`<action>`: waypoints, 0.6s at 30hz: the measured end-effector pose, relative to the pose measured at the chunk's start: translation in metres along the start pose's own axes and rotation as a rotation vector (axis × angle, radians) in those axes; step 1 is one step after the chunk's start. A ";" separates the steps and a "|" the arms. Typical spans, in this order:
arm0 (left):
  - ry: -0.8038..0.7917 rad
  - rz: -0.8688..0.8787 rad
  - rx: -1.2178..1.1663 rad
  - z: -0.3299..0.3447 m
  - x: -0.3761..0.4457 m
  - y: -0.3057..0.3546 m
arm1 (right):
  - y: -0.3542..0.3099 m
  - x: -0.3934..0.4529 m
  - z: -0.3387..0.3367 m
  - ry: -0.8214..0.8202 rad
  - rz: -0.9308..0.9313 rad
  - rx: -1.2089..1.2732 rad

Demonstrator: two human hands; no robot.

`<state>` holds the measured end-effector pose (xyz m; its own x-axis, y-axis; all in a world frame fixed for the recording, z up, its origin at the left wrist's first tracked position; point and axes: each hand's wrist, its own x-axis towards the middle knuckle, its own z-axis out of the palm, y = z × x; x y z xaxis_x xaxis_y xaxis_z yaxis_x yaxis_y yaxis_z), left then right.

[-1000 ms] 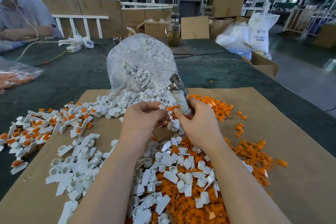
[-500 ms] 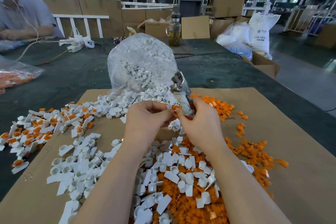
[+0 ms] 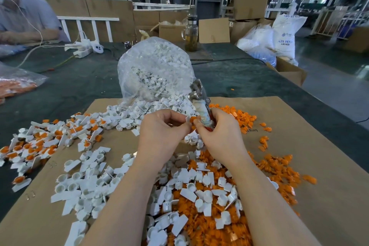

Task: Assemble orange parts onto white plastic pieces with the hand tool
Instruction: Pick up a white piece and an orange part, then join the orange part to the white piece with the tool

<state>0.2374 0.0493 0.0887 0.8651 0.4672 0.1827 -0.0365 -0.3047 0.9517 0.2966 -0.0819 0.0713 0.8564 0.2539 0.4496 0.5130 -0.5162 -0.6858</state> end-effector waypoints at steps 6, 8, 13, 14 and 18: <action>0.029 -0.009 0.022 0.004 0.002 -0.002 | -0.001 0.000 0.001 -0.016 -0.006 0.011; 0.036 -0.014 0.041 0.005 0.002 -0.002 | -0.001 0.000 0.001 -0.021 -0.016 0.024; 0.050 -0.010 0.056 0.004 0.002 -0.003 | -0.002 -0.001 0.000 -0.040 -0.022 0.027; 0.054 0.001 0.068 0.004 0.002 -0.003 | -0.002 -0.001 0.000 -0.045 -0.018 0.029; 0.052 0.030 0.101 0.004 0.002 -0.004 | -0.001 -0.001 0.000 -0.051 -0.001 0.030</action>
<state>0.2414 0.0485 0.0842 0.8371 0.4982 0.2261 -0.0095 -0.4000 0.9165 0.2953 -0.0818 0.0719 0.8574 0.2961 0.4211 0.5147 -0.4911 -0.7027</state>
